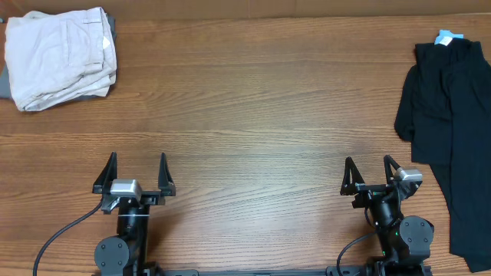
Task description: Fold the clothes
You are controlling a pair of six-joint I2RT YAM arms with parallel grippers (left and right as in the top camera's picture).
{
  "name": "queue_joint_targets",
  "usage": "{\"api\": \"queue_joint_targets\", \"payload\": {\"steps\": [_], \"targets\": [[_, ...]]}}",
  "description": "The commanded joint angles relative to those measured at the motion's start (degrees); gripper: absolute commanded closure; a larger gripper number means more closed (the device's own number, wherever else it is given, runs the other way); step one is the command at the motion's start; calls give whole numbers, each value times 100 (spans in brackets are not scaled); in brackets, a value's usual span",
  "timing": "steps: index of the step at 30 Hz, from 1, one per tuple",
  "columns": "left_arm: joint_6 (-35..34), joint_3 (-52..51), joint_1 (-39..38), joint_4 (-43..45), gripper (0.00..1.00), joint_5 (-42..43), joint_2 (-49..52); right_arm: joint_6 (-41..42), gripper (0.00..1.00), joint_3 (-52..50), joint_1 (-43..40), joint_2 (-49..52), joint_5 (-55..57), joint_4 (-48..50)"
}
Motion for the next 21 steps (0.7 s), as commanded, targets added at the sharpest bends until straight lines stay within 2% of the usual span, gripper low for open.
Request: {"api": "queue_joint_targets", "payload": {"steps": [1,10,21], "targets": [[107,-109,116,11,0,-76,-83,-44,0,-7,-17,-68,9,28],[105,-109,138,-1379,0,-118,-81,-44,0,-7,-17,-68,9,28],[105,-107,138,-1364,0,-118,-74,-44,0,-7,-17,-68,9,28]]}}
